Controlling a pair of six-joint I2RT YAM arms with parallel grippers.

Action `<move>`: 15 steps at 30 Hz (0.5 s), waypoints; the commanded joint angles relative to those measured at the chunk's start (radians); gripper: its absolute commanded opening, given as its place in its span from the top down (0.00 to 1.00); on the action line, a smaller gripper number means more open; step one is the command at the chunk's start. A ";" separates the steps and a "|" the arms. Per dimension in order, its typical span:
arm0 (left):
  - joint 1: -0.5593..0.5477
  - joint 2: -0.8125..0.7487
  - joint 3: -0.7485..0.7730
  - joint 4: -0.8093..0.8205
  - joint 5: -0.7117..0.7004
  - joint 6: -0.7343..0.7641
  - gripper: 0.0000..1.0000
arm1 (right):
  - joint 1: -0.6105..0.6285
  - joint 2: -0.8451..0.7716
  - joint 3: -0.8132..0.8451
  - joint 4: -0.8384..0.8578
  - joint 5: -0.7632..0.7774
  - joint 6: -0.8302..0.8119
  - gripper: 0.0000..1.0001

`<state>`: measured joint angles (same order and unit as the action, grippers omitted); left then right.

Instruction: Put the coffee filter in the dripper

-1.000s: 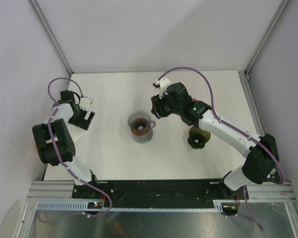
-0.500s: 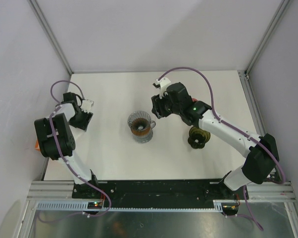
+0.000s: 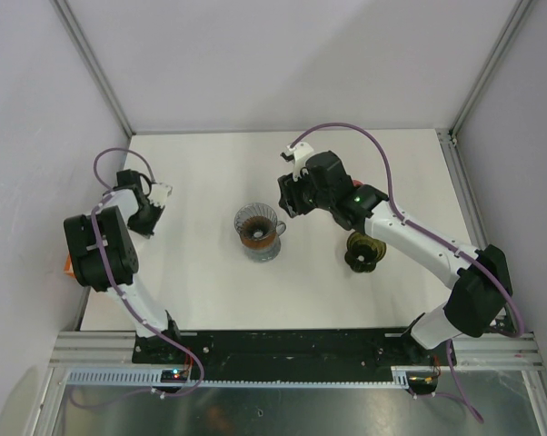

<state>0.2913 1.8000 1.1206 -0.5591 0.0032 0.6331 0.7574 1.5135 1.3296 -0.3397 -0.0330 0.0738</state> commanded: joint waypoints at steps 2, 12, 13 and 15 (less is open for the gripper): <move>0.002 -0.014 -0.006 0.010 0.001 -0.002 1.00 | -0.004 -0.010 0.009 0.011 0.010 -0.012 0.48; -0.102 -0.242 -0.044 0.018 0.165 -0.062 1.00 | -0.004 -0.009 0.010 0.018 0.005 -0.012 0.48; -0.117 -0.266 -0.051 0.017 0.181 -0.068 1.00 | -0.003 -0.010 0.010 0.019 0.003 -0.012 0.48; -0.144 -0.296 -0.055 0.015 0.203 -0.083 1.00 | -0.004 -0.012 0.010 0.019 0.003 -0.012 0.48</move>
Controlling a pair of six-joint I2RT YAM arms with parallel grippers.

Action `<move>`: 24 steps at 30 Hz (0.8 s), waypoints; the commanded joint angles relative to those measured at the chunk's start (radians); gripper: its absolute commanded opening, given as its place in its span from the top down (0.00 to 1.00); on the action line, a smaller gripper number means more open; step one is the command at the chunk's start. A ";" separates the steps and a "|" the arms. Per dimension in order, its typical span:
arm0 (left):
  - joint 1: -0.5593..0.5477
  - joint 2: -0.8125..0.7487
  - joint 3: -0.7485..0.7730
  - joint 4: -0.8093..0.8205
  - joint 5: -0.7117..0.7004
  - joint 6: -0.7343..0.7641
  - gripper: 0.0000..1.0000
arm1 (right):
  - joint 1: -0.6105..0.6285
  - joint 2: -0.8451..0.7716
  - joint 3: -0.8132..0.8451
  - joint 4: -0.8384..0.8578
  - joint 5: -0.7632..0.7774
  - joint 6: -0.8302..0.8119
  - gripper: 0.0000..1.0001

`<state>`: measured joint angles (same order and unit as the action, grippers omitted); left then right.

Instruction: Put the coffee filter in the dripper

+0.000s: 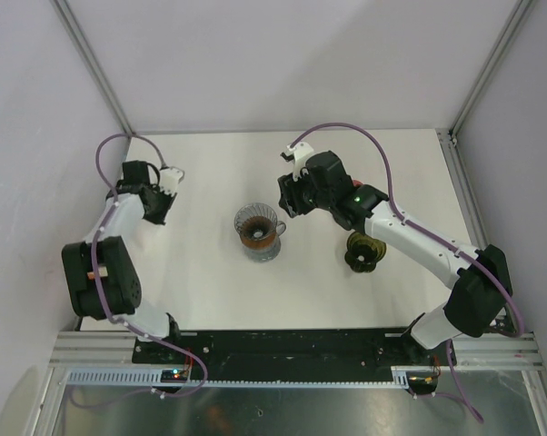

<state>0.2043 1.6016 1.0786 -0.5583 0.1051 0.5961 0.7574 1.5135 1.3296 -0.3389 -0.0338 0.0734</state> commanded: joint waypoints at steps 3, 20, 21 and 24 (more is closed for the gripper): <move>-0.076 -0.115 -0.005 0.000 0.121 -0.063 1.00 | -0.004 -0.018 0.010 0.016 0.005 -0.011 0.48; -0.331 -0.326 0.153 -0.163 0.342 -0.144 1.00 | -0.002 -0.048 0.010 0.184 -0.121 -0.006 0.48; -0.346 -0.340 0.174 -0.177 0.355 -0.145 1.00 | -0.003 -0.054 0.010 0.189 -0.127 -0.010 0.48; -0.402 -0.374 0.227 -0.224 0.384 -0.139 1.00 | -0.009 -0.075 0.010 0.189 -0.149 -0.033 0.48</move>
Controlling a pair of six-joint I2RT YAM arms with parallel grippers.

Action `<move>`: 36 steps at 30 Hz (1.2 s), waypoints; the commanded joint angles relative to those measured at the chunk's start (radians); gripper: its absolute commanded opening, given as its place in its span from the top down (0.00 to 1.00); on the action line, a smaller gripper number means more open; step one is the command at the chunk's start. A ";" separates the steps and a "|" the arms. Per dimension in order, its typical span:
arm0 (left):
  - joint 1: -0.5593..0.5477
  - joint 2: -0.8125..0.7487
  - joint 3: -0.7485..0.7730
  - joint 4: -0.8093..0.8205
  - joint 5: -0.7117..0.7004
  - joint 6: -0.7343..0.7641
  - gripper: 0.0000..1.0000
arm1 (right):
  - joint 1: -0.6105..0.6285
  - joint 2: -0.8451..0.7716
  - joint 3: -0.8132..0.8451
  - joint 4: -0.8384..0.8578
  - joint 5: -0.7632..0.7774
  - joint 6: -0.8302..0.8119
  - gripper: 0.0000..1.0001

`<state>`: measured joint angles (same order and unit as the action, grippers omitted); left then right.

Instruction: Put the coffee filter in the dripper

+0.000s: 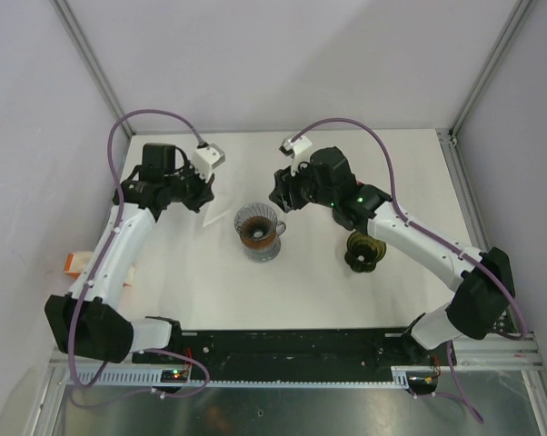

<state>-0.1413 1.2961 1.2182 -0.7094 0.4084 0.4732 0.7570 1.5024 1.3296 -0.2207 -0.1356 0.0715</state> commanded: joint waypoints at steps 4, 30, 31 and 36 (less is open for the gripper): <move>-0.109 -0.121 0.175 -0.136 0.125 0.025 1.00 | -0.041 -0.101 0.010 0.075 -0.122 -0.062 0.47; -0.283 -0.145 0.326 -0.378 0.352 0.149 1.00 | -0.005 -0.168 -0.012 -0.010 -0.512 -0.303 0.36; -0.284 -0.144 0.328 -0.378 0.357 0.152 1.00 | -0.004 -0.156 -0.013 -0.014 -0.514 -0.309 0.37; -0.286 -0.151 0.330 -0.378 0.358 0.165 1.00 | -0.006 -0.121 -0.014 -0.021 -0.526 -0.341 0.38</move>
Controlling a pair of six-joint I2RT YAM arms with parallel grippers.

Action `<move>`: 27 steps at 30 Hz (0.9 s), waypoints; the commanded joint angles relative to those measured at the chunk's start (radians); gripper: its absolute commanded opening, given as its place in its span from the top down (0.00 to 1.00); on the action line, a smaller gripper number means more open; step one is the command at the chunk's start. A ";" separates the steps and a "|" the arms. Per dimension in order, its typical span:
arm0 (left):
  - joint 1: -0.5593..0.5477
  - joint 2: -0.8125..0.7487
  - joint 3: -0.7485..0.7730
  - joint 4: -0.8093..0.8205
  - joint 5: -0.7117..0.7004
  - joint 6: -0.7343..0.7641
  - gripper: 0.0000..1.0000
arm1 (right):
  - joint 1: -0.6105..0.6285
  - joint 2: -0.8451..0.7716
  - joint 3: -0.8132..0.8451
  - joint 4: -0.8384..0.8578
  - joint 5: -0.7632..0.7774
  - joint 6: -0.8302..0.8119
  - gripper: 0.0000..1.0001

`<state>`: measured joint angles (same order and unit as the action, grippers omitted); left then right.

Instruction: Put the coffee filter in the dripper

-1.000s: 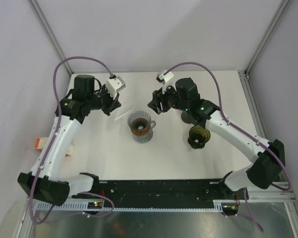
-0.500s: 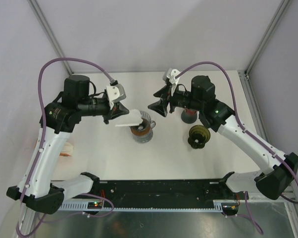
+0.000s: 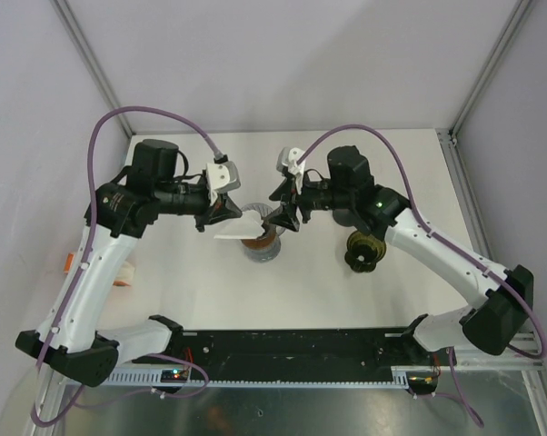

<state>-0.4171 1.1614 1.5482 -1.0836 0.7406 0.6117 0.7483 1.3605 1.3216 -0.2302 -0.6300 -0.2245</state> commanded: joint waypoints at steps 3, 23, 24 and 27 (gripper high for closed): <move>-0.011 -0.021 -0.006 -0.005 0.019 0.033 1.00 | 0.001 0.044 -0.011 -0.024 -0.042 -0.064 0.38; -0.026 -0.014 -0.014 -0.005 0.033 0.043 1.00 | 0.037 0.120 -0.038 0.064 -0.132 -0.051 0.39; -0.028 -0.013 -0.014 -0.005 0.036 0.043 1.00 | 0.042 0.122 -0.038 0.073 -0.133 -0.048 0.40; -0.032 -0.010 -0.012 -0.005 0.044 0.046 1.00 | 0.049 0.126 -0.037 0.103 -0.154 -0.037 0.41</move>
<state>-0.4324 1.1564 1.5333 -1.0874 0.7452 0.6376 0.7834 1.4773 1.2846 -0.2127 -0.7349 -0.2825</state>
